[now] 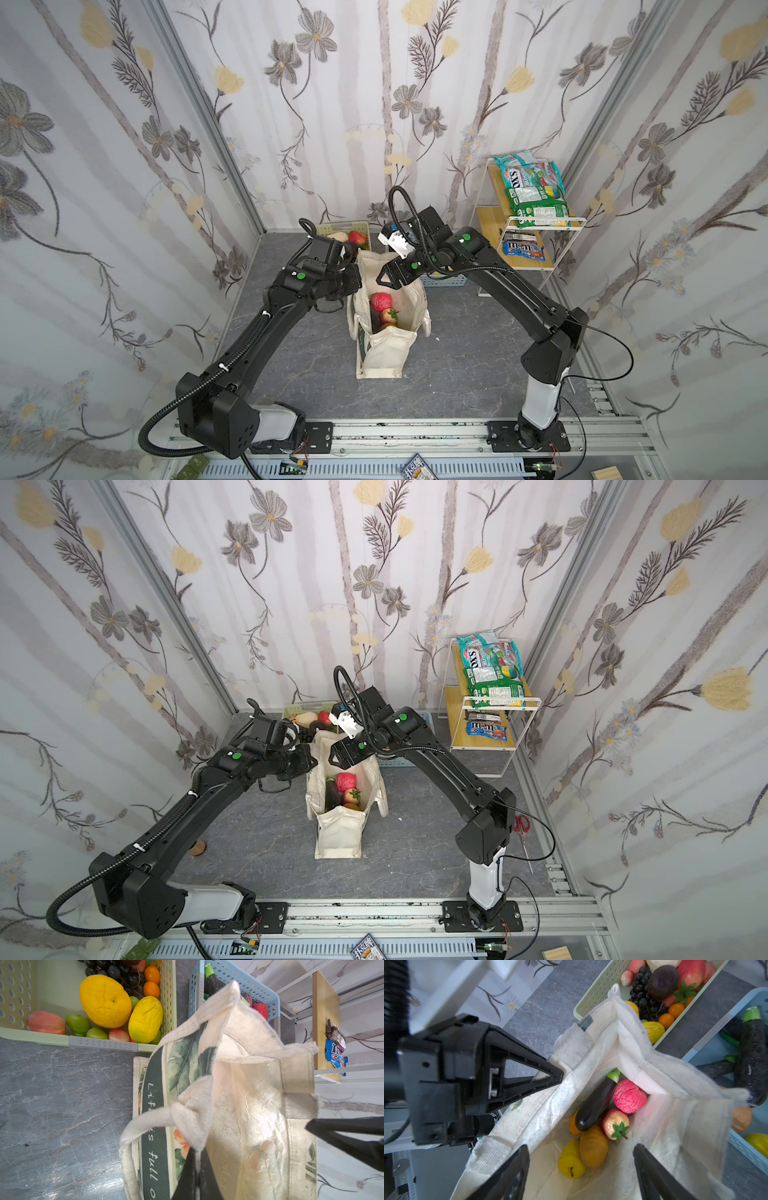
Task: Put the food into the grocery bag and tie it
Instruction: 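Open the right gripper and lift it out of the bag, then move the right gripper back over the blue basket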
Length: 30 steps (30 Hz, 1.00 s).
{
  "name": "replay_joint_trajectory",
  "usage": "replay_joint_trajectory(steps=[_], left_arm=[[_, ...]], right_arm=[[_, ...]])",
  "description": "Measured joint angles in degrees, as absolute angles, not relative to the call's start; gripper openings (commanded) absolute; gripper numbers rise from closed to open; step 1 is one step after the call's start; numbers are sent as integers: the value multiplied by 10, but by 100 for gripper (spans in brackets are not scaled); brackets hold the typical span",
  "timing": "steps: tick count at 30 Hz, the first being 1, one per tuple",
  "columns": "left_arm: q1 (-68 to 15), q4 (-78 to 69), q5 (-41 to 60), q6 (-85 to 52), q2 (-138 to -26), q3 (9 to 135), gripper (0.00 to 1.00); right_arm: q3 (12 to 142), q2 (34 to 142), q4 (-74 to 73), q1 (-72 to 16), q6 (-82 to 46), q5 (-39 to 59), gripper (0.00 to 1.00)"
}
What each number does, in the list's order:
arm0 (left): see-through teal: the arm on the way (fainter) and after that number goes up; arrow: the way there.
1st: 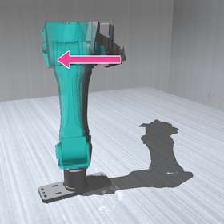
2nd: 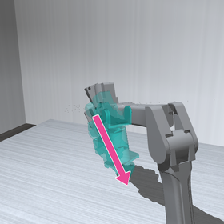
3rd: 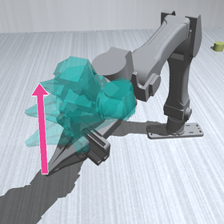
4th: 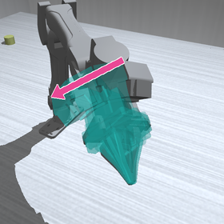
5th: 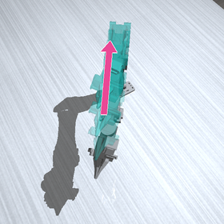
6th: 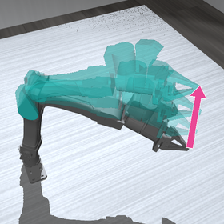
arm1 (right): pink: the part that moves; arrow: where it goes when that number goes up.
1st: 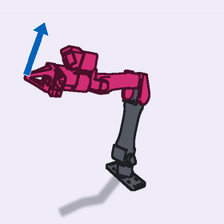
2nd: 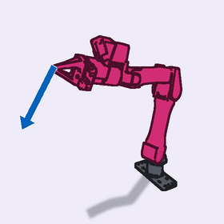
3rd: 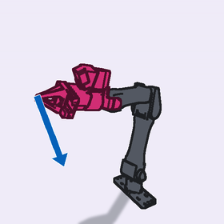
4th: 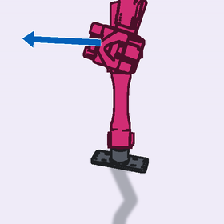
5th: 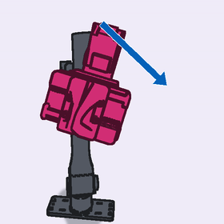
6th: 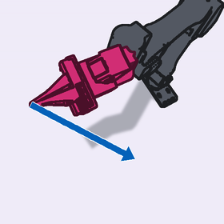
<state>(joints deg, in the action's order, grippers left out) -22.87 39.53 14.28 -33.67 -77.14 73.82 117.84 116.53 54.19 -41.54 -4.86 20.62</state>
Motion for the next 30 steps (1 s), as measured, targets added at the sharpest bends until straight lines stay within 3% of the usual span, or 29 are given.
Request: replay_joint_trajectory(steps=[13, 30], left_arm=[[-229, 398, 141, -339, -771, 743, 0], [-229, 401, 145, -334, -780, 748, 0]], right_arm=[[1196, 1181, 519, -317, -75, 91, 73], [1193, 1300, 479, -252, -70, -41, 65]])
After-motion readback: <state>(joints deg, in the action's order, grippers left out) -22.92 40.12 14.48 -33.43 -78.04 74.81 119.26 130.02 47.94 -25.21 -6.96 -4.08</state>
